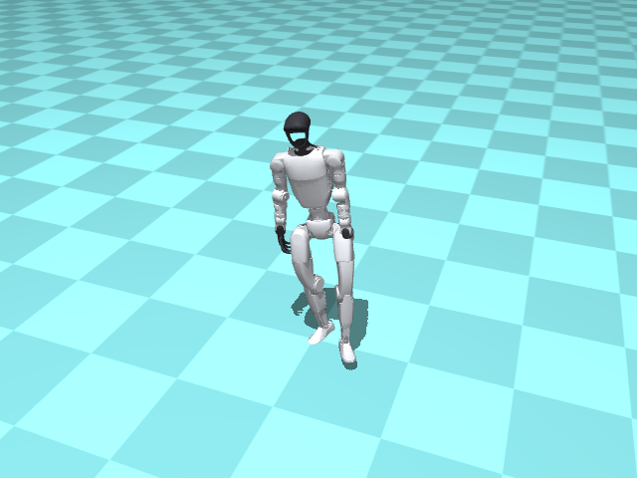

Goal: Upper body actions

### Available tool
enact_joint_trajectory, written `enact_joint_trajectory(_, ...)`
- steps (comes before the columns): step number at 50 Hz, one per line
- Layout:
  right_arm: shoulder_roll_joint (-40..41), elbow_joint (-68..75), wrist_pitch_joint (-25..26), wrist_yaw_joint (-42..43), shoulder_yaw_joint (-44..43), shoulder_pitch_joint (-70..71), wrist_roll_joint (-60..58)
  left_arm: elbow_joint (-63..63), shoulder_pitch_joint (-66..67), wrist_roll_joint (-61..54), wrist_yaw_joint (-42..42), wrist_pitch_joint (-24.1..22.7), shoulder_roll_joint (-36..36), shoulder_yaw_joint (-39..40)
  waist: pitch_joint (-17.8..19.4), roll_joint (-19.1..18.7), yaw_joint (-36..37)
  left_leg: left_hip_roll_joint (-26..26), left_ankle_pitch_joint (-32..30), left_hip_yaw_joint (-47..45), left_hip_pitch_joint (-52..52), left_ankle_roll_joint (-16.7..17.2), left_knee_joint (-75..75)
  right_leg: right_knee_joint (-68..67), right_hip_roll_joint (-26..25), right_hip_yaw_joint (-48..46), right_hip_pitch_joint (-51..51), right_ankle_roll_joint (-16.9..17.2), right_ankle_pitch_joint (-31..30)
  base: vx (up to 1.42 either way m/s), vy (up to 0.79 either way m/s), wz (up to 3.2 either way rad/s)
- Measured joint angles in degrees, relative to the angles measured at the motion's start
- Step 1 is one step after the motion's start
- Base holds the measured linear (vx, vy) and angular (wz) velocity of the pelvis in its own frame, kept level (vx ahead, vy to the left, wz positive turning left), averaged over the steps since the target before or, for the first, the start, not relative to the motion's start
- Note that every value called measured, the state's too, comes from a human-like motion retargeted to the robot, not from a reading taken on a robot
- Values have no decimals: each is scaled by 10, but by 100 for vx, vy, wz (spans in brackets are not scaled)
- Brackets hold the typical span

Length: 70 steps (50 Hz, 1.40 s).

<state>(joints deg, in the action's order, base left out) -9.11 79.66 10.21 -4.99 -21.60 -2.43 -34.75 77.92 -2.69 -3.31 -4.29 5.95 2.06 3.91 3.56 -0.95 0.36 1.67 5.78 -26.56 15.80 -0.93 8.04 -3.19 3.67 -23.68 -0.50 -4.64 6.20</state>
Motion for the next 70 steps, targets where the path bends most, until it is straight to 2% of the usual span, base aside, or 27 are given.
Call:
enact_joint_trajectory(3,1,5,1,1,0,-13,2,15,-3,5,-23,2,0,-5,-11,3,-21,43,29,-195,-21,30,3,6,26,-138,21,17,18,-49,20,405)
enact_joint_trajectory(5,3,8,3,1,0,-20,-2,29,-10,-6,-36,2,-2,-4,-17,6,-28,58,38,-311,-45,35,5,13,34,-229,40,30,28,-46,13,394)
enact_joint_trajectory(8,13,4,9,6,-5,-27,-21,54,-28,-35,-42,-1,-4,8,-31,16,-40,63,48,-411,-67,14,16,27,38,-367,71,57,32,-45,17,392)
enact_joint_trajectory(10,23,-2,12,14,-8,-33,-32,64,-38,-54,-44,-4,-6,14,-44,29,-49,66,67,-440,-73,0,38,31,43,-432,85,75,32,-30,15,367)
enact_joint_trajectory(13,37,-3,12,25,-15,-38,-36,71,-41,-65,-49,-9,-9,19,-65,42,-60,69,82,-463,-89,-1,52,26,44,-495,104,93,28,-21,36,325)
enact_joint_trajectory(15,42,-1,11,24,-26,-40,-36,74,-40,-68,-57,-14,-8,17,-77,36,-60,63,64,-468,-104,26,29,22,27,-525,119,100,26,-8,41,267)
enact_joint_trajectory(17,40,-1,7,18,-33,-45,-32,80,-36,-71,-68,-20,-1,16,-88,29,-61,57,-7,-486,-109,16,16,9,20,-543,137,94,15,0,60,245)
enact_joint_trajectory(18,37,-1,6,15,-36,-47,-30,85,-34,-72,-71,-23,3,18,-94,20,-66,59,1,-436,-92,12,18,-4,16,-545,146,85,5,8,58,227)
enact_joint_trajectory(20,31,-1,4,14,-29,-55,-21,92,-31,-74,-72,-22,11,26,-98,1,-66,84,10,-365,-66,4,40,-43,15,-518,158,41,-28,12,53,193)
enact_joint_trajectory(22,27,4,5,18,-19,-54,-1,94,-34,-72,-67,-17,11,29,-80,-24,-72,103,15,-326,-69,3,45,-103,15,-478,171,-14,-71,-2,56,216)
enact_joint_trajectory(25,24,18,8,12,-10,-38,9,92,-55,-63,-63,-10,2,42,-50,-55,-96,119,14,-243,-61,5,52,-187,18,-422,181,-81,-160,-17,42,282)
enact_joint_trajectory(27,23,21,8,6,-5,-33,3,94,-65,-58,-66,-9,-8,39,-36,-67,-116,110,7,-170,-52,-2,41,-257,28,-365,164,-93,-212,-4,31,334)
enact_joint_trajectory(29,23,19,7,8,-3,-35,-4,95,-74,-50,-65,-5,-18,22,-29,-66,-123,80,-6,-94,-44,-11,20,-319,22,-260,111,-61,-227,0,23,333)
enact_joint_trajectory(30,24,16,6,11,-3,-37,-9,93,-77,-46,-64,-2,-23,11,-29,-63,-123,64,-13,-60,-41,-14,9,-340,3,-192,74,-44,-226,-1,21,290)
enact_joint_trajectory(32,25,9,7,18,-3,-40,-22,86,-78,-35,-58,4,-34,-10,-29,-58,-103,49,-25,-14,-34,-17,0,-350,-31,-114,32,-22,-212,-1,19,214)
enact_joint_trajectory(35,23,-5,7,25,-2,-39,-33,80,-79,-21,-70,8,-52,-34,-25,-55,-68,39,-35,39,-25,-18,-3,-349,-32,-89,2,-35,-157,-4,9,162)
enact_joint_trajectory(39,22,-22,6,26,0,-31,-31,98,-76,-20,-127,2,-58,-20,-12,-47,-50,20,-53,103,-28,-13,-16,-306,-25,-68,-38,-47,-64,-2,3,158)
enact_joint_trajectory(42,25,-30,6,22,1,-23,-24,117,-59,-29,-142,1,-49,8,-4,-28,-52,-7,-68,128,-40,-10,-33,-235,-39,14,-74,-17,-19,8,-4,160)
enact_joint_trajectory(45,29,-41,5,18,8,-16,-20,137,-32,-35,-124,6,-41,29,4,-2,-50,-39,-75,136,-59,-7,-47,-127,-38,92,-84,13,0,14,-10,114)
enact_joint_trajectory(47,32,-48,3,16,17,-11,-22,153,-12,-34,-111,9,-40,35,11,16,-44,-57,-74,134,-76,-4,-54,-57,-28,98,-75,10,-6,21,-15,66)
enact_joint_trajectory(48,35,-51,2,14,21,-10,-25,164,-2,-31,-107,11,-41,36,14,21,-42,-61,-75,139,-84,-3,-56,-42,-42,116,-67,-4,-12,23,-15,55)
enact_joint_trajectory(50,40,-53,0,8,25,-9,-37,195,2,-16,-102,20,-48,37,15,29,-27,-68,-70,155,-92,1,-54,-41,-18,48,-55,9,-15,24,-14,56)
enact_joint_trajectory(54,45,-50,5,-2,23,-9,-53,195,12,8,-111,64,-44,21,21,26,-2,-61,-52,187,-86,12,-19,-24,-19,36,-28,15,-9,15,-16,67)
enact_joint_trajectory(60,48,-45,9,2,28,-22,-85,191,-4,24,-111,48,-42,7,12,28,20,-60,-45,218,-77,33,41,-20,-21,26,-17,14,-10,16,-9,10)
enact_joint_trajectory(64,48,-41,11,3,27,-23,-83,171,-17,11,-113,43,-36,-6,16,33,37,-66,-52,236,-84,25,58,-31,-18,64,-17,13,-13,9,2,-78)
enact_joint_trajectory(67,48,-41,10,2,21,-27,-79,164,-27,1,-108,38,-32,-11,11,39,42,-85,-48,290,-88,10,58,-38,-16,102,-23,17,-20,10,8,-115)
enact_joint_trajectory(70,47,-41,9,3,17,-28,-72,162,-38,-8,-102,33,-28,-13,7,38,68,-106,-46,381,-93,37,41,-46,-25,175,-42,21,-37,8,12,-214)
